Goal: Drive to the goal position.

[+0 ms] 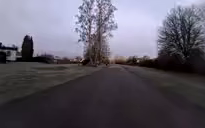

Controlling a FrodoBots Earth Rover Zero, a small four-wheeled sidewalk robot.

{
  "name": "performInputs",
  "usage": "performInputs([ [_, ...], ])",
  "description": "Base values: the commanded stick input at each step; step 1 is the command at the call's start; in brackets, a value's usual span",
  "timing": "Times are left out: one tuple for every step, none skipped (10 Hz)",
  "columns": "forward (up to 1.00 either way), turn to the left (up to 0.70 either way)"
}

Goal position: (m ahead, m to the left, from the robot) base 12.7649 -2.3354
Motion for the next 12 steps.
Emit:
performInputs([
  [1.0, 0.0],
  [1.0, 0.0],
  [1.0, 0.0],
  [1.0, 0.0],
  [1.0, 0.0],
  [1.0, 0.0],
  [1.0, 0.0],
  [1.0, 0.0],
  [1.0, 0.0],
  [1.0, 0.0],
  [1.0, 0.0],
  [1.0, 0.0],
])
